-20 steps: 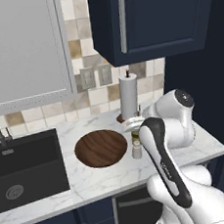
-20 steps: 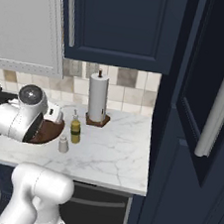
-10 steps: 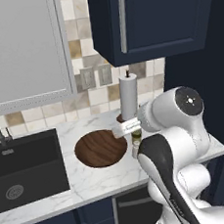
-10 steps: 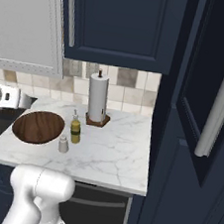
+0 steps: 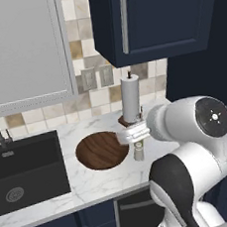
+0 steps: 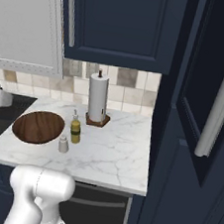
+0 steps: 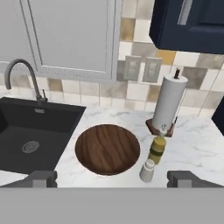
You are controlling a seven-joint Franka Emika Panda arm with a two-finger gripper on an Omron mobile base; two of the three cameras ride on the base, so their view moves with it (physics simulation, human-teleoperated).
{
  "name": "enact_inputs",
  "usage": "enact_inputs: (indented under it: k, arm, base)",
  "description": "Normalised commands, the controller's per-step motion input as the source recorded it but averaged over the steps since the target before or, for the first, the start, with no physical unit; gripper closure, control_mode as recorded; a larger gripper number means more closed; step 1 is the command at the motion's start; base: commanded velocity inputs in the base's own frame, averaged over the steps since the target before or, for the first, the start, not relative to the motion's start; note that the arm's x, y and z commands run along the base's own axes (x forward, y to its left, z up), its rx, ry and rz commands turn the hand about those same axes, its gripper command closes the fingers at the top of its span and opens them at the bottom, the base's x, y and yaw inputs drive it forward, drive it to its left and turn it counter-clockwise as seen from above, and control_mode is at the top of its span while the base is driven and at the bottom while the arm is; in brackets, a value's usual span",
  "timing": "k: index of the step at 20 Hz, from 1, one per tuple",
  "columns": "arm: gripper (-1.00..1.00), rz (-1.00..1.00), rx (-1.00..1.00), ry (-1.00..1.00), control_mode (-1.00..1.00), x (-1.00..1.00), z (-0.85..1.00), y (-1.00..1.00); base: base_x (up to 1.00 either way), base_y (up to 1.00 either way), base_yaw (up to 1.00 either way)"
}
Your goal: Retrieve the bottle and the shaker from the cabinet and place them next to the mixing bowl on the counter. Then add garlic from the fridge to the mixing bowl.
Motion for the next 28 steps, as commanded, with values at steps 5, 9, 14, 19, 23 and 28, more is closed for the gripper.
enact_inputs:
  k: [5,9,14,19,23,28]
  arm:
    - [-1.00,-0.14,0.04,-0.02,-1.00,-0.02,0.22,-0.42]
    - [-1.00,-0.15,0.02,0.00,-1.00,0.08,0.00,-0.80]
    - [-1.00,-0.02,0.06,0.02,-1.00,0.07,0.00,-0.79]
    - [-1.00,0.00,0.05,0.04,-1.00,0.13,0.12,-0.35]
    - [-1.00,-0.01,0.00,0.00,-1.00,-0.26,0.04,0.00]
    - [-1.00,-0.01,0.00,0.00,-1.00,-0.09,0.00,0.01]
  base:
    - [0.00,0.00,0.00]
    - [0.00,0.00,0.00]
    - [0.00,0.00,0.00]
    - [0.00,0.00,0.00]
    - [0.00,0.00,0.00]
    - [0.00,0.00,0.00]
